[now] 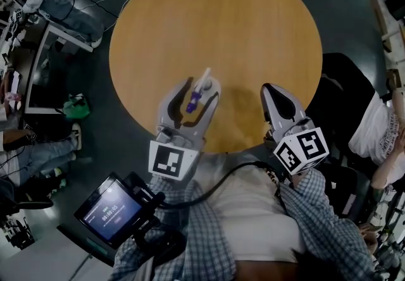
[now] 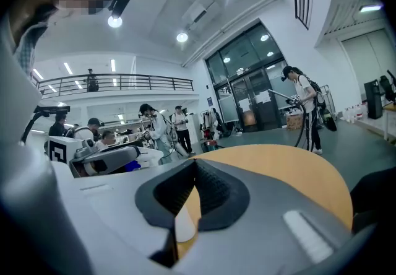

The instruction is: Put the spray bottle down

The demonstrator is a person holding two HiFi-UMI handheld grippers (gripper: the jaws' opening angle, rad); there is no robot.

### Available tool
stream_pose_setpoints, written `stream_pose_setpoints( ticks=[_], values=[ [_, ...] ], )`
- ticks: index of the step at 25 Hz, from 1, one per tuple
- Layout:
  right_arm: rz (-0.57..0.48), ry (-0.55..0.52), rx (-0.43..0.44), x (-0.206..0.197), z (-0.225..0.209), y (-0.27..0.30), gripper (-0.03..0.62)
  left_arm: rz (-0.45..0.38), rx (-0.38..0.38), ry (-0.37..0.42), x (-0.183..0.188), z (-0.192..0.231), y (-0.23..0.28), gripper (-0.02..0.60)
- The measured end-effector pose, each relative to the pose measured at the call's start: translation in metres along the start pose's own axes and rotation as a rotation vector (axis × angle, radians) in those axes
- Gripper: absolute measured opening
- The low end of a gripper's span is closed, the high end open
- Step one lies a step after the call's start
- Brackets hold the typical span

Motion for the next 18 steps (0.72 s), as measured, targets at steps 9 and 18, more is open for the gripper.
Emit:
stream_pose_setpoints(
  ticks=[9, 18],
  values=[
    [-0.025, -0.021, 0.036, 0.023, 0.021, 0.000, 0.005, -0.097, 0.122, -0.035, 0.045, 0.026, -0.041, 0.132],
    [-0.029, -0.029, 0.084, 0.020, 0.032, 0.020, 0.005, -0.081, 0.236, -0.036, 0.036, 0.059, -0.060, 0.003]
  ],
)
Point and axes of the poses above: the fingertips, and each gripper's own axes: y forward along the fingers, z to its left, x out of its top, the point moved 1 cm from there along -y, backward along the fingers, and after that the axes turned 5 degrees about z, right-handed, at the moved point
